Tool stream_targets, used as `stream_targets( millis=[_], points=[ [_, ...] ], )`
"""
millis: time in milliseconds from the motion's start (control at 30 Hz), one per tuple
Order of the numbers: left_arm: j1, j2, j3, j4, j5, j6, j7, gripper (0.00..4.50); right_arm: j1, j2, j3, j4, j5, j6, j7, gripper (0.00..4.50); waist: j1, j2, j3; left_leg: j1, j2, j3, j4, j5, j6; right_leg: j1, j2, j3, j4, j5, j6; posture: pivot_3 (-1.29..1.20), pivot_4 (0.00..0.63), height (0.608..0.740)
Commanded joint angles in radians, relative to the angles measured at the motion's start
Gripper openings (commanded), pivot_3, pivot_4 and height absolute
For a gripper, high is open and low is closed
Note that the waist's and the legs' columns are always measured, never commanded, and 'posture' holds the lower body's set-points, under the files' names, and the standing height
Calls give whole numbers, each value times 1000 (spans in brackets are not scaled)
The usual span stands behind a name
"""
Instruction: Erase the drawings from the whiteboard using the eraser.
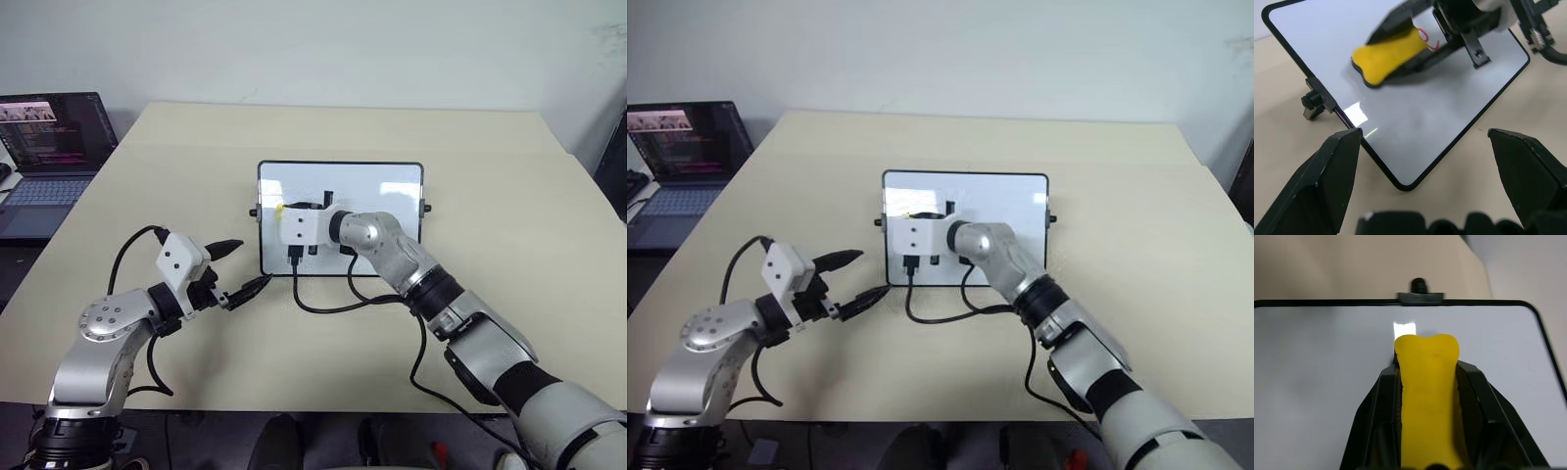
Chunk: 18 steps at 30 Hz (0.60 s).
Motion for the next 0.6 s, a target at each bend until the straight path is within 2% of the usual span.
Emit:
stream_targets(
  millis=[33, 167, 333, 433, 533, 600],
  points=[
    [-13, 0, 3, -13, -3, -21, -3, 4500, 39, -56, -18, -6, -15, 56, 18, 1192, 2, 0, 0, 1, 0, 0, 0, 0, 0, 1, 0, 0, 0, 0, 0, 0, 150, 740],
    [-18, 1, -2, -7, -4, -20, -10, 4500, 31, -77, -57, -17, -17, 69, -44, 1192, 4, 0, 0, 1, 0, -1, 1, 0, 0, 1, 0, 0, 0, 0, 0, 0, 150, 740],
    [-36, -1, -18, 4, -3, -20, -18, 4500, 90, -112, -29, -93, -2, 104, 51, 1192, 7, 0, 0, 1, -1, -1, 1, 0, 0, 2, 0, -1, 0, 0, 0, 0, 150, 740],
    [-55, -2, -27, 17, -3, -21, -22, 4500, 116, -95, -52, -153, 6, 115, 22, 1191, 5, 0, 0, 1, -1, -1, 1, 0, 0, 2, -1, 0, 0, 0, 0, 0, 150, 740],
    [-62, -2, -32, 22, -4, -22, -29, 4500, 126, -55, -130, -237, 79, 147, -4, 1189, 3, 0, 0, 1, -1, -1, 1, 0, 0, 2, -1, -1, 0, 0, 0, 0, 150, 740],
    [-65, -4, -33, 26, -3, -24, -30, 4500, 152, -27, -183, -344, 168, 202, 33, 1176, 3, 0, 1, 1, -1, -1, 0, 0, 0, 2, 0, -1, 0, 0, 0, 0, 150, 740]
  ],
)
